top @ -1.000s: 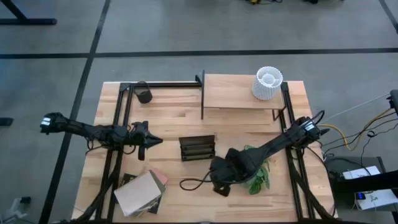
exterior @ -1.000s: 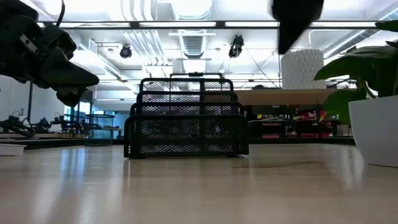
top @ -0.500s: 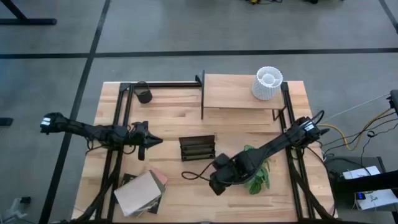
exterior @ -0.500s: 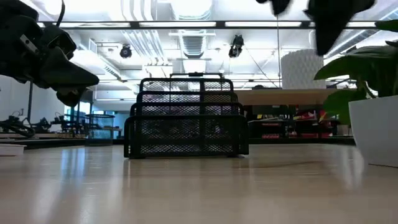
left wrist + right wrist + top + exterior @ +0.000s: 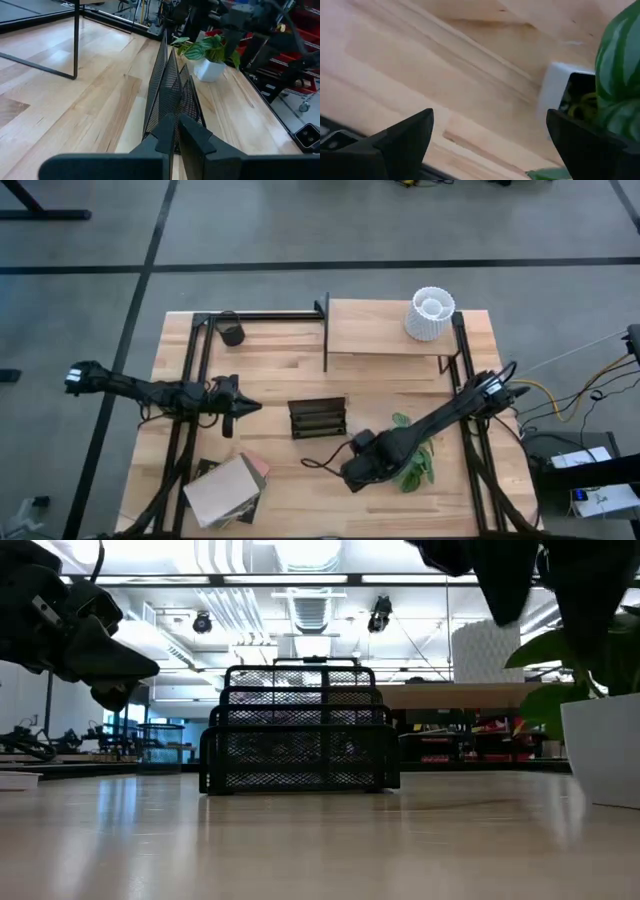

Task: Stock shelves
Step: Put the white potted plant on the shelf

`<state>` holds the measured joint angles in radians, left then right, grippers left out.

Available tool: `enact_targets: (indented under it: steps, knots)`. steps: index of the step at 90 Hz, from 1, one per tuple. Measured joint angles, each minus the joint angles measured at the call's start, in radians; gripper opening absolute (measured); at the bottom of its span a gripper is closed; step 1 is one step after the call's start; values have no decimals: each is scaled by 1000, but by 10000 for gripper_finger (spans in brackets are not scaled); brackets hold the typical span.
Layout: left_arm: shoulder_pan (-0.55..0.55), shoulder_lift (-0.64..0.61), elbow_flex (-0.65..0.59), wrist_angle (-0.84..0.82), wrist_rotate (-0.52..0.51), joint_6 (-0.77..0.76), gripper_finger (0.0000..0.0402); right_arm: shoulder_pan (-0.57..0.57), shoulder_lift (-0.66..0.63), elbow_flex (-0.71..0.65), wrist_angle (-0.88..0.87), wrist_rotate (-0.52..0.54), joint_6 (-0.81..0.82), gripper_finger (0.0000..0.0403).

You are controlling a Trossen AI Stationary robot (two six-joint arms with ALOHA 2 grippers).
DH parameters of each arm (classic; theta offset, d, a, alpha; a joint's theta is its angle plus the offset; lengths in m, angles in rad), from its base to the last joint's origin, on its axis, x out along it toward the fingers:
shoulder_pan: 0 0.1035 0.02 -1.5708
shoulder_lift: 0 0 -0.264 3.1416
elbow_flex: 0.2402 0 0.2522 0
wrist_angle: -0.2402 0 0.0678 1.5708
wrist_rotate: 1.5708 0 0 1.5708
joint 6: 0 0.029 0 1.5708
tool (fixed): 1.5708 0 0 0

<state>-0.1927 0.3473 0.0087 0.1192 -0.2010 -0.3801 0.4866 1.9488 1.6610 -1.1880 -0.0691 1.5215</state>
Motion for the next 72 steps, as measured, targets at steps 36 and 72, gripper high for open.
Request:
enact_targets:
  steps: [36,72]
  knots:
    - [0,0,0,0,0,0,6,0,38,-19,-94,16,23,369]
    - [0,0,0,0,0,0,6,0,39,-55,-95,18,121,369]
